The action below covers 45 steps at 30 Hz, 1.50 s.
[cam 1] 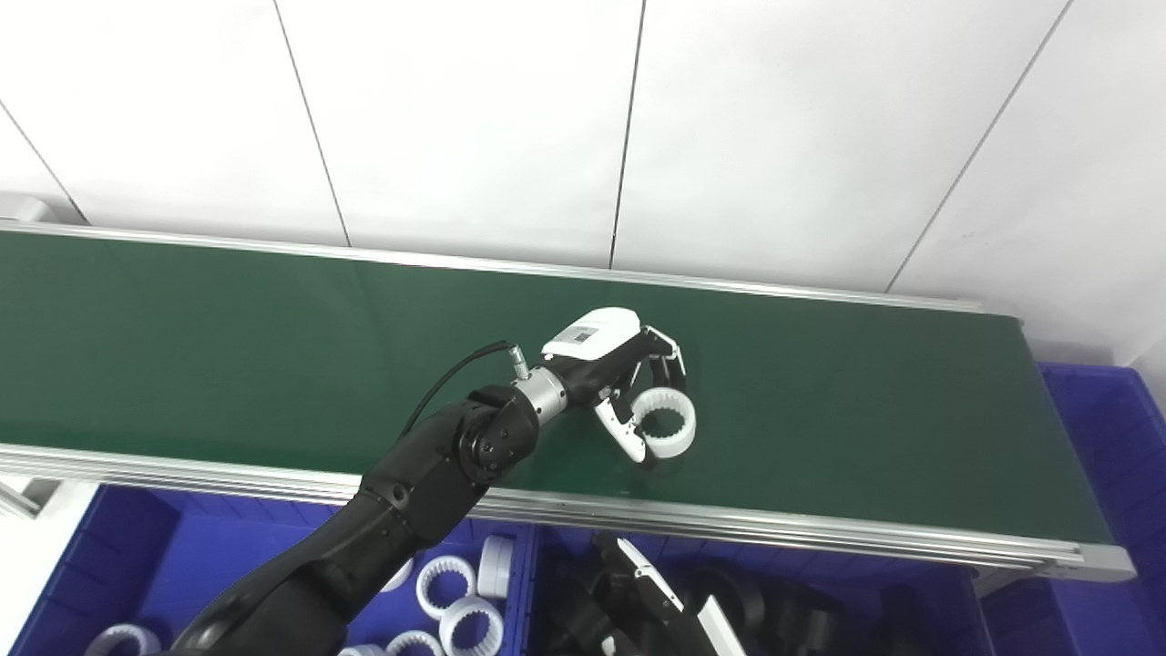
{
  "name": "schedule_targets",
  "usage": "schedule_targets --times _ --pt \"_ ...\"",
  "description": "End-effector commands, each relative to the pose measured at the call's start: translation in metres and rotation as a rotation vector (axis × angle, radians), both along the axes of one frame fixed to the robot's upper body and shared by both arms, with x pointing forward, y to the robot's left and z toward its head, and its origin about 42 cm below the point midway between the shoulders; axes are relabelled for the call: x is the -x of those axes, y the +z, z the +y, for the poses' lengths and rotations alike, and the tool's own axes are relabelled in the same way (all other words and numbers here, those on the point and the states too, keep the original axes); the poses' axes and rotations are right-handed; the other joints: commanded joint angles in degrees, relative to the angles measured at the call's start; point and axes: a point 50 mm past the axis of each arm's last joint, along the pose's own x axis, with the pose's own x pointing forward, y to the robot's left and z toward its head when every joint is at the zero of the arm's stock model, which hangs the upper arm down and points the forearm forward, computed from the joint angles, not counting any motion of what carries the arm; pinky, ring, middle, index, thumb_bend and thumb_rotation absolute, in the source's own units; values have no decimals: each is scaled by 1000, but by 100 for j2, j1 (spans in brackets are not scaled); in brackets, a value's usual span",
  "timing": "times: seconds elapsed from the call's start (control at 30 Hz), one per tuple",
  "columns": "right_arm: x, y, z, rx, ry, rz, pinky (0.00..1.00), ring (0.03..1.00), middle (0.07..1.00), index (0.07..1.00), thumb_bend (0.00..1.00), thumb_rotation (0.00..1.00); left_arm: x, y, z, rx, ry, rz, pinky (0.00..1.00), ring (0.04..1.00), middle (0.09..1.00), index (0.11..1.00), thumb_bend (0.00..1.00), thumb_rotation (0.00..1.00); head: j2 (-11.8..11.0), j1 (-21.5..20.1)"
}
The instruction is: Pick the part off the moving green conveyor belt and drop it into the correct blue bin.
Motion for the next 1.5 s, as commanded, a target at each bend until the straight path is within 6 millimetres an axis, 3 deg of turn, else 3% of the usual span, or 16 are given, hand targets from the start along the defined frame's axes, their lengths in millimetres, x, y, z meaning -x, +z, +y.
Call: schedule_targets --times 0.0,0.37,0.77,0.87,0.9,1.0,1.07,1.17,1.3,1.47 --pt "-2 10 5 -30 -7 -30 842 913 947 930 389 932 -11 27 -3 54 -13 -102 103 147 472 166 546 0 6 7" --pt "-2 11 3 -32 -5 -30 849 918 949 930 393 940 -7 53 12 96 -11 -153 106 159 472 188 546 0 34 63" --pt "-5 11 -1 -26 1 -32 848 914 948 928 384 920 22 86 60 94 -29 -213 115 174 472 191 546 0 116 125" --pt "-8 13 -3 -20 -1 -32 852 915 946 926 398 937 30 91 74 98 -41 -207 129 184 472 206 546 0 309 125" --pt "-10 16 -3 -20 -3 -37 853 915 946 926 399 938 33 93 80 94 -45 -207 129 184 472 207 546 0 630 146" --pt "-17 24 -4 -10 -10 -62 852 914 943 924 401 945 43 99 99 75 -41 -205 132 189 472 215 546 0 823 78" --pt "-21 27 -4 -3 -13 -67 853 917 946 928 401 958 47 100 109 68 -38 -200 132 186 472 210 545 0 865 9" --pt "-26 28 -7 3 -14 -66 865 924 951 937 394 951 70 85 141 23 -22 -133 151 199 472 207 546 0 946 -59" --pt "-26 30 -8 -2 -22 -60 873 926 950 936 400 949 100 69 166 0 -6 -76 221 221 472 229 545 0 1000 -49" --pt "-26 32 -9 -3 -26 -59 874 923 944 930 412 959 127 61 188 -23 5 -42 135 184 472 219 544 0 1051 2"
